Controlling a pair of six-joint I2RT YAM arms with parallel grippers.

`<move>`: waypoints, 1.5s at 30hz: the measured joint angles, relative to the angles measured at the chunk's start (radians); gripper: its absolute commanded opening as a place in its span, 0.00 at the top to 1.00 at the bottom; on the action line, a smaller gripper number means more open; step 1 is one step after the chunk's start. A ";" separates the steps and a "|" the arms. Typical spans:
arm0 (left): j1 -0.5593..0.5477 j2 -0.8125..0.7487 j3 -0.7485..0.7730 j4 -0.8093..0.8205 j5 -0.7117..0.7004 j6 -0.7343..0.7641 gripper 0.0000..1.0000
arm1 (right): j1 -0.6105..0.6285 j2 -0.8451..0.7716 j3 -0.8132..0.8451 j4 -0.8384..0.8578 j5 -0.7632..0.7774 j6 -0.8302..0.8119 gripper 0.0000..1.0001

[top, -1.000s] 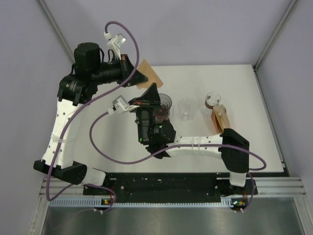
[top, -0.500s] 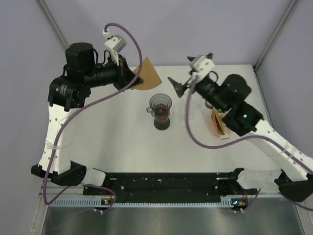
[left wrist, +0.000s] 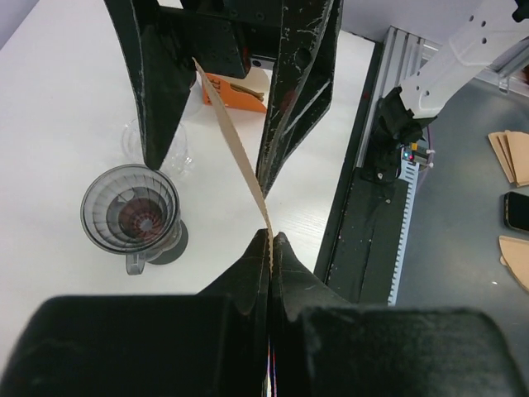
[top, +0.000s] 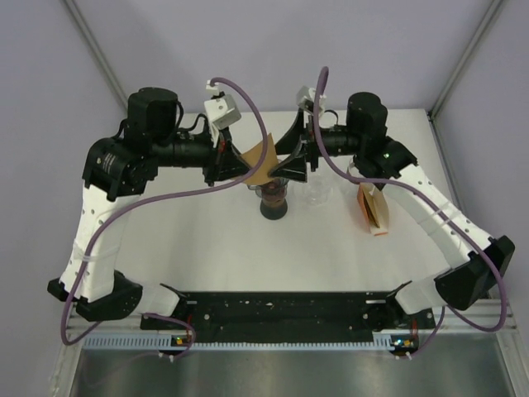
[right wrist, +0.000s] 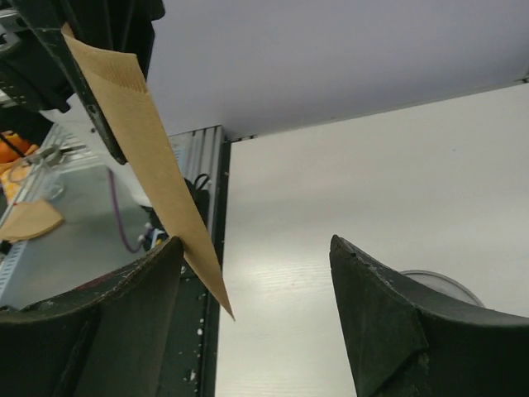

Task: Place the coffee filter in the dripper
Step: Adjust the coffee filter.

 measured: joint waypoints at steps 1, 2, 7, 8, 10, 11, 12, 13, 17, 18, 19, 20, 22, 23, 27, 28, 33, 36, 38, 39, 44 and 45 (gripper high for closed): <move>-0.004 -0.001 0.000 -0.005 0.000 0.007 1.00 | 0.000 0.008 0.000 -0.007 -0.027 0.011 0.30; -0.005 -0.002 0.000 -0.008 0.000 0.012 1.00 | 0.002 0.009 0.000 -0.008 -0.049 0.022 0.30; -0.019 -0.001 0.001 -0.023 0.000 0.027 1.00 | 0.023 0.003 0.007 0.005 -0.139 0.051 0.37; -0.021 -0.001 0.001 -0.024 0.000 0.030 1.00 | 0.029 0.003 0.008 0.006 -0.151 0.055 0.42; -0.025 0.001 0.004 -0.028 0.000 0.034 1.00 | 0.041 0.003 0.009 0.008 -0.170 0.061 0.50; -0.026 0.002 0.005 -0.028 0.000 0.035 1.00 | 0.046 0.003 0.010 0.008 -0.174 0.062 0.51; -0.028 0.004 0.009 -0.030 0.000 0.037 1.00 | 0.051 0.004 0.011 0.008 -0.178 0.066 0.56; -0.031 0.006 0.012 -0.029 0.000 0.038 1.00 | 0.056 0.007 0.014 0.007 -0.180 0.069 0.63; -0.040 0.011 0.015 -0.031 0.000 0.045 0.99 | 0.074 0.023 0.031 0.018 -0.195 0.075 1.00; -0.041 0.013 0.015 -0.033 0.000 0.047 0.87 | 0.076 0.026 0.032 0.019 -0.196 0.075 1.00; -0.041 0.013 0.015 -0.034 -0.001 0.048 0.69 | 0.077 0.026 0.033 0.019 -0.196 0.071 1.00; -0.041 0.013 0.015 -0.037 -0.001 0.054 0.53 | 0.077 0.026 0.033 0.018 -0.196 0.073 1.00; -0.041 0.012 0.015 -0.042 -0.006 0.069 0.37 | 0.075 0.025 0.033 0.019 -0.195 0.073 1.00; -0.039 0.011 0.016 -0.046 -0.009 0.081 0.34 | 0.071 0.023 0.033 0.019 -0.195 0.073 1.00; 0.014 0.001 0.021 -0.064 0.001 0.129 0.38 | 0.041 -0.003 0.032 0.018 -0.190 0.076 1.00; 0.027 -0.005 0.021 -0.071 0.000 0.146 0.47 | 0.031 -0.017 0.032 0.018 -0.187 0.077 1.00; 0.045 -0.039 0.022 -0.085 -0.005 0.179 0.80 | 0.021 -0.080 0.032 0.023 -0.188 0.085 1.00; 0.045 -0.053 0.022 -0.072 -0.002 0.175 0.74 | 0.021 -0.093 0.032 0.031 -0.187 0.085 1.00; 0.045 -0.056 0.023 -0.069 0.024 0.179 0.67 | 0.021 -0.093 0.032 0.033 -0.186 0.085 1.00; 0.045 -0.056 0.023 -0.069 0.040 0.180 0.64 | 0.021 -0.093 0.027 0.035 -0.184 0.086 1.00; 0.045 -0.056 0.023 -0.068 0.113 0.180 0.71 | 0.021 -0.093 0.019 0.031 -0.177 0.092 1.00; 0.045 -0.056 0.023 -0.067 0.124 0.178 0.77 | 0.021 -0.093 0.019 0.032 -0.177 0.092 1.00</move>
